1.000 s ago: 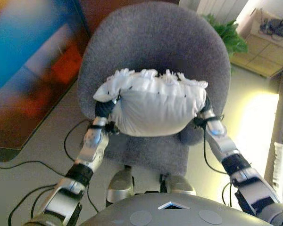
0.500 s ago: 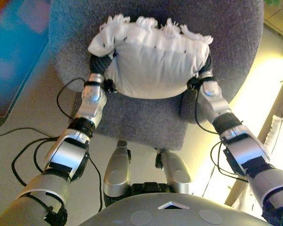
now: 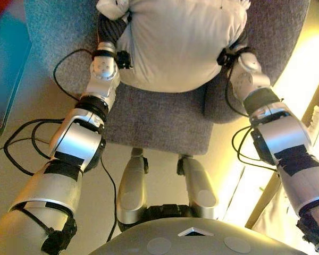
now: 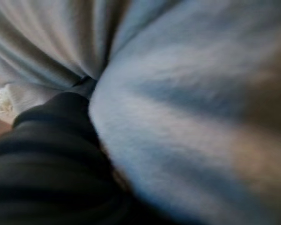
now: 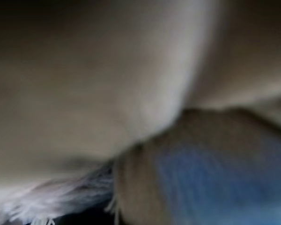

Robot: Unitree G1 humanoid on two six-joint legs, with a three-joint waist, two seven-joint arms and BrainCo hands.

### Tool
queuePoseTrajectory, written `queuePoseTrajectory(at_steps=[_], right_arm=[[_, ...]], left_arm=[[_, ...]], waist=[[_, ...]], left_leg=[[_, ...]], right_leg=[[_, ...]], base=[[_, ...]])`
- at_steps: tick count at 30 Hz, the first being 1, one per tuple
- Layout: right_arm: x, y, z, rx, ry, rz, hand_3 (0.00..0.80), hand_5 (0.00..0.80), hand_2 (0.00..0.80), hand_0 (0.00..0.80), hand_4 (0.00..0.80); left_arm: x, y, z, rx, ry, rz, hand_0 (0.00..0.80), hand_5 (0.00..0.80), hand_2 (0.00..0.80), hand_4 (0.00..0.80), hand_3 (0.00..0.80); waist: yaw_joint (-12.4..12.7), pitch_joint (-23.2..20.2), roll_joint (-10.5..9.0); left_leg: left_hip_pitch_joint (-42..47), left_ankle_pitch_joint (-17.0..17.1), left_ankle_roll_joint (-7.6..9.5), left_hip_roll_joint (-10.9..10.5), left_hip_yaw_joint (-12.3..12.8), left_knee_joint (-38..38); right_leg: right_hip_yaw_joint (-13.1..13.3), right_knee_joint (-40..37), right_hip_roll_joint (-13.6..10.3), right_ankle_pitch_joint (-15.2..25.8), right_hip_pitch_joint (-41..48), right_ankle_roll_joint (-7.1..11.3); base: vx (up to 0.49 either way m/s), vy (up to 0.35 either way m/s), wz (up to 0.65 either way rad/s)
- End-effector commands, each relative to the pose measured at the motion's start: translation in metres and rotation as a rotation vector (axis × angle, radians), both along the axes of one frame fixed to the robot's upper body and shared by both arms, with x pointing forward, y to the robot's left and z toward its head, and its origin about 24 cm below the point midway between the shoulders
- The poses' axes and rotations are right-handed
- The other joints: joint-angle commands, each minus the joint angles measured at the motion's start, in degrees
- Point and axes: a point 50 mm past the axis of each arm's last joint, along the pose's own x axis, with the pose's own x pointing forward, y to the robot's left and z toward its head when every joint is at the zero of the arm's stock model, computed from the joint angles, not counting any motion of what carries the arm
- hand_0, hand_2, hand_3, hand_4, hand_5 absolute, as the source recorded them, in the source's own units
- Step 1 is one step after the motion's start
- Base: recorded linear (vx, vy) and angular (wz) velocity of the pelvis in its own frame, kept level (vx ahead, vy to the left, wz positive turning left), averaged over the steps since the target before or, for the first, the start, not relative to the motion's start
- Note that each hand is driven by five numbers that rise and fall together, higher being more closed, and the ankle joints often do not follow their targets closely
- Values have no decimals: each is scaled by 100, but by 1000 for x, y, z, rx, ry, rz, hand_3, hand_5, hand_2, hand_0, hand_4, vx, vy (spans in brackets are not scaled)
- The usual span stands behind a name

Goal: Pick up the cushion and take it to the sofa

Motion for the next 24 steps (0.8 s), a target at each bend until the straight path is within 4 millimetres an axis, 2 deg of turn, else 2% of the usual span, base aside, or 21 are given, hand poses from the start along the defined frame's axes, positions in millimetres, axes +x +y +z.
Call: queuePoseTrajectory(at_steps=[1, 2, 3, 4, 6, 8, 9, 10, 12, 13, 15, 17, 20, 22, 24], right_arm=[[2, -5, -1, -37, 93, -23, 800, 800, 800, 800, 800], [2, -13, 5, -59, 74, -45, 800, 800, 800, 800, 800], [2, -19, 8, -73, 62, -66, 314, 314, 314, 314, 314], [1, -29, 12, -83, 49, -100, 0, 0, 0, 0, 0], [-4, -56, 18, -69, 14, -187, 0, 0, 0, 0, 0], [-13, -89, 18, -33, -13, -305, 0, 0, 0, 0, 0], [-16, -97, 17, -20, -17, -339, 0, 0, 0, 0, 0], [-28, -126, 12, 22, -23, -444, 0, 0, 0, 0, 0], [-44, -158, 5, 64, -25, -584, 0, 0, 0, 0, 0], [-56, -179, 1, 72, -19, -661, 0, 0, 0, 0, 0], [-80, -212, -14, 80, 5, -781, 0, 0, 0, 0, 0], [-105, -235, -39, 99, 40, -878, 0, 0, 0, 0, 0], [-143, -261, -74, 89, 134, -987, 0, 0, 0, 0, 0], [-183, -279, -108, 110, 218, -1072, 0, 0, 0, 0, 0], [-214, -283, -141, 97, 325, -1148, 0, 0, 0, 0, 0]], left_arm=[[9, -2, -14, 54, 211, 22, 0, 0, 0, 0, 0], [10, 6, -12, 35, 231, 41, 0, 0, 0, 0, 0], [11, 11, -9, 20, 232, 52, 0, 0, 0, 0, 0], [11, 17, -2, 17, 207, 67, 0, 0, 0, 0, 0], [9, 36, 6, 5, 172, 135, 0, 0, 0, 0, 0], [3, 66, 5, -38, 181, 258, 0, 0, 0, 0, 0], [1, 75, 3, -44, 185, 307, 0, 0, 0, 0, 0], [-9, 110, -8, -3, 253, 440, 0, 0, 0, 0, 0], [-28, 153, -26, 8, 343, 612, 0, 0, 0, 0, 0], [-44, 181, -39, -36, 393, 714, 0, 0, 0, 0, 0], [-78, 221, -66, -153, 464, 873, 0, 0, 0, 0, 0], [-106, 243, -90, -190, 511, 957, 0, 0, 0, 0, 0], [-142, 262, -123, -232, 588, 1039, 0, 0, 0, 0, 0], [-181, 269, -164, -227, 718, 1078, 0, 0, 0, 0, 0], [-224, 267, -206, -184, 917, 1102, 0, 0, 0, 0, 0]], waist=[[-156, 446, 67], [-171, 447, 99], [-182, 447, 118], [-190, 447, 138], [-183, 447, 171], [-173, 447, 190], [-170, 447, 190], [-167, 446, 182], [-168, 417, 169], [-169, 397, 182], [-181, 348, 217], [-173, 273, 233], [-125, 97, 259], [-84, -92, 286], [-74, -289, 284]], left_leg=[[-324, -1087, -163, -117, 192, 876], [-340, -1073, -166, -121, 206, 860], [-340, -1068, -169, -124, 218, 857], [-333, -1067, -176, -124, 237, 849], [-305, -1091, -191, -122, 260, 858], [-244, -1127, -192, -120, 278, 869], [-227, -1137, -192, -120, 282, 874], [-170, -1175, -192, -108, 303, 903], [-129, -1198, -199, -91, 335, 943], [-100, -1214, -199, -83, 355, 953], [-8, -1261, -190, -87, 373, 964], [85, -1313, -175, -101, 358, 955], [292, -1345, -147, -151, 329, 818], [530, -1368, -120, -196, 287, 672], [775, -1401, -95, -228, 269, 539]], right_leg=[[241, 333, -285, -303, -620, 347], [242, 336, -287, -307, -651, 347], [242, 336, -291, -311, -656, 351], [230, 333, -304, -319, -653, 360], [194, 329, -328, -356, -614, 372], [146, 327, -353, -398, -542, 388], [132, 325, -359, -409, -519, 391], [75, 334, -385, -447, -451, 403], [23, 324, -404, -454, -391, 405], [5, 325, -411, -478, -366, 397], [-13, 348, -426, -550, -294, 384], [-50, 347, -448, -606, -205, 375], [-153, 269, -481, -663, -7, 377], [-219, 165, -497, -694, 229, 389], [-250, 47, -492, -720, 486, 402]], base=[[-2, 91, -1], [10, 80, 0], [23, 71, 0], [30, 50, 0], [36, 21, -1], [0, 0, 0], [12, -37, 1], [11, -53, 0], [15, -67, -1], [0, 0, 0], [0, 0, 0], [8, -16, 0], [5, -37, 0], [23, -38, 5], [34, -31, 22]])
